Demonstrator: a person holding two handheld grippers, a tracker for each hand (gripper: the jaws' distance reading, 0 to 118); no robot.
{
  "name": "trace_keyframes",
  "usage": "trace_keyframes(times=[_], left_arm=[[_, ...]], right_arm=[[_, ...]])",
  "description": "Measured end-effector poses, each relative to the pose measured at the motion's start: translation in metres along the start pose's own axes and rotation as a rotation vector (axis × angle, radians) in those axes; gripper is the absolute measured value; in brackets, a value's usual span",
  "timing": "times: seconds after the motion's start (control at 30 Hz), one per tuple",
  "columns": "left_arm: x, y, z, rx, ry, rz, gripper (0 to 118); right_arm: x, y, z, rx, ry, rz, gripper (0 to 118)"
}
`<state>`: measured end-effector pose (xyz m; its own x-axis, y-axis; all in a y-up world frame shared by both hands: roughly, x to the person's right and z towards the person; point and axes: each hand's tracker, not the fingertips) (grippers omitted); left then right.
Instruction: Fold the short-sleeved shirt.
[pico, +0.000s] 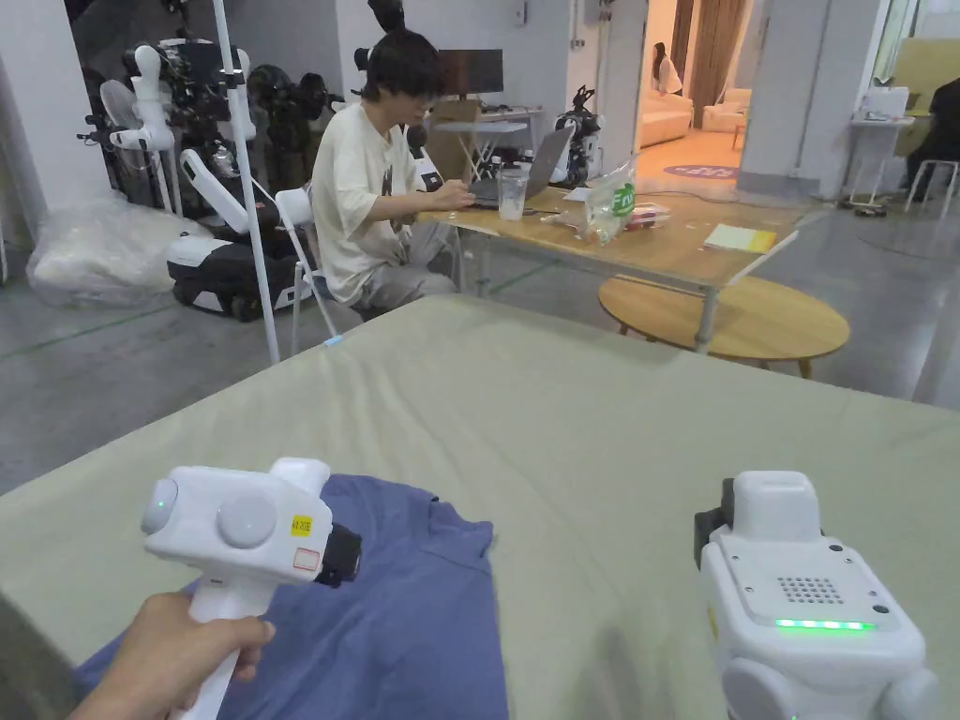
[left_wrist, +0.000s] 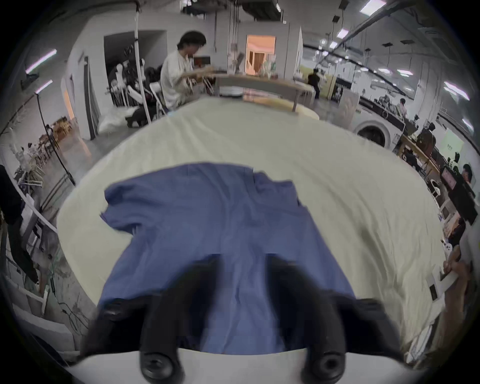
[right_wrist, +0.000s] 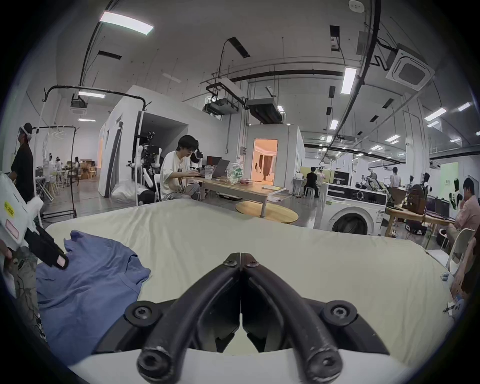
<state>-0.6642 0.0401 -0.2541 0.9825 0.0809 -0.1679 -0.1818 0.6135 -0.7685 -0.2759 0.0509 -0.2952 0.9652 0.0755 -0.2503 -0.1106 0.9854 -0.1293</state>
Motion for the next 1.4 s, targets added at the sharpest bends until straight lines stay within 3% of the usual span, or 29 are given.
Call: trace_keyframes(times=[0.03,0.2,0.37,0.47,0.53,0.6,0.77,1.0,1.23,1.4], left_arm=[[-0.001,-0.002,-0.007,-0.026,-0.023,0.024,69],[-0.002,-0.007,-0.038,-0.081,-0.045,0.057,68],[-0.01,-0.017,-0.107,-0.212,0.029,0.002,68],[-0.004,-0.029,-0.11,-0.097,0.076,-0.086,64],[0.003,-0.028,-0.112,-0.099,0.073,-0.142,36],[0.019,-0.034,-0.095,-0.079,0.096,-0.154,0],[-0.005,-0.041,-0.084,-0.008,-0.01,0.028,0],[0.018,-0.007,-0.006,0.241,-0.112,0.045,0],[0.095,0.068,0.072,0.455,-0.249,-0.073,0],[0.186,0.104,0.106,0.529,-0.39,-0.188,0]], right_arm=[[0.0,-0.001,0.0,-0.004,-0.001,0.001,0],[0.009,-0.008,-0.002,-0.025,-0.011,0.001,0],[0.02,-0.011,-0.002,-0.048,-0.035,0.002,0],[0.027,-0.013,-0.002,-0.055,-0.045,-0.001,0],[0.03,-0.014,-0.001,-0.051,-0.053,-0.003,0],[0.031,-0.015,-0.001,-0.052,-0.057,-0.001,0],[0.033,-0.018,0.0,-0.067,-0.05,-0.008,0],[0.045,-0.015,0.006,-0.056,-0.061,-0.028,0],[0.076,-0.004,0.021,-0.028,-0.113,-0.052,0],[0.114,0.004,0.042,0.002,-0.183,-0.071,0]])
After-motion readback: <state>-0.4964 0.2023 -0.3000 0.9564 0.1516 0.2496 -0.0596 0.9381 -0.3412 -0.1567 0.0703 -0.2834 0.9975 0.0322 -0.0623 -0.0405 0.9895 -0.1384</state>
